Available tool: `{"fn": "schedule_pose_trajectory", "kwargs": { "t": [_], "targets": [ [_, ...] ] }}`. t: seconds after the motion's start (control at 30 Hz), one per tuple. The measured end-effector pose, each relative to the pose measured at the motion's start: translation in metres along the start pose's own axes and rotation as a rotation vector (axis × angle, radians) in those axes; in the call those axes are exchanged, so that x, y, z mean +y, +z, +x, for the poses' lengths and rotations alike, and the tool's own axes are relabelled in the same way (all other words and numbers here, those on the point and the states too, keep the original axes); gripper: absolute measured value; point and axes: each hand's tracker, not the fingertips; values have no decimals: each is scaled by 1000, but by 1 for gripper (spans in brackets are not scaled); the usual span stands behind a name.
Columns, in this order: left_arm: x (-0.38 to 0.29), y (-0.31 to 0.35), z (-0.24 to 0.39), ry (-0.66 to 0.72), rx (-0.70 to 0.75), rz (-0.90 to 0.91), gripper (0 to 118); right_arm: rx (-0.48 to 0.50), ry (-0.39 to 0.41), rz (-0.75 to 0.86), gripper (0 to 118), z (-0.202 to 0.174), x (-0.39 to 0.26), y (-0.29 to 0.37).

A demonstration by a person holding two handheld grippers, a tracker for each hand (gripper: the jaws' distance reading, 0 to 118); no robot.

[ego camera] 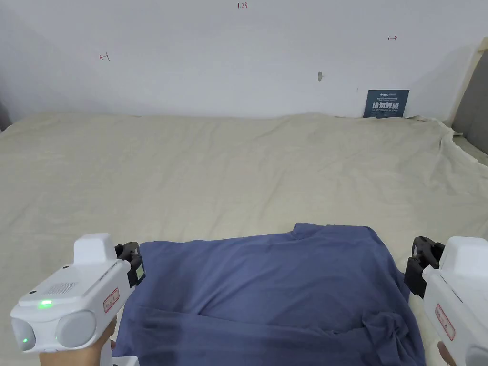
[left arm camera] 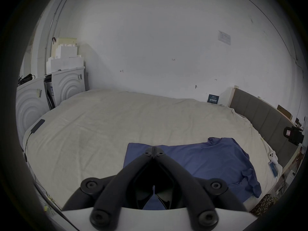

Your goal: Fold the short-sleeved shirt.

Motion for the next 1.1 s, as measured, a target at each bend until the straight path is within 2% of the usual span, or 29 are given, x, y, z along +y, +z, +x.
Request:
{"fn": "schedule_pose_trajectory", "kwargs": {
  "t": [0.2, 0.43, 0.5, 0.53, 0.57, 0.6, 0.63, 0.67, 0.8, 0.83, 0.93, 1.07, 1.1],
  "targets": [
    [28, -74, -16, 5, -34, -107, 0, 7, -1, -24, 0, -1, 4, -30],
    [52, -183, -45, 44, -7, -275, 0, -3, -7, -64, 0, 1, 6, -71],
    [54, -211, -53, 80, 0, -362, 19, -9, -1, -77, 0, 1, 6, -82],
    [51, -227, -58, 95, -4, -396, 35, -10, 2, -82, 0, 1, 5, -88],
    [50, -238, -61, 98, -2, -421, 65, -11, 2, -86, 0, 2, 4, -92],
    [48, -251, -63, 99, 19, -469, 81, -13, 0, -93, 0, 1, 4, -98],
    [44, -262, -64, 95, 60, -508, 93, -14, 0, -100, 0, 2, 3, -103],
    [41, -272, -64, 82, 84, -546, 98, -17, 2, -106, 0, 2, 1, -107],
    [19, -302, -70, 53, 96, -602, 95, -23, -2, -131, 0, 2, -4, -123],
    [14, -308, -71, 43, 110, -634, 90, -26, -5, -136, 0, 2, -6, -126],
    [-4, -318, -70, 32, 106, -636, 61, -26, -16, -155, 0, 2, -9, -134],
    [-16, -314, -62, -1, 131, -591, 57, -32, -43, -177, 0, 2, -14, -135],
    [-17, -311, -60, -14, 134, -572, 49, -32, -49, -182, 0, 3, -15, -135]
  ]
}}
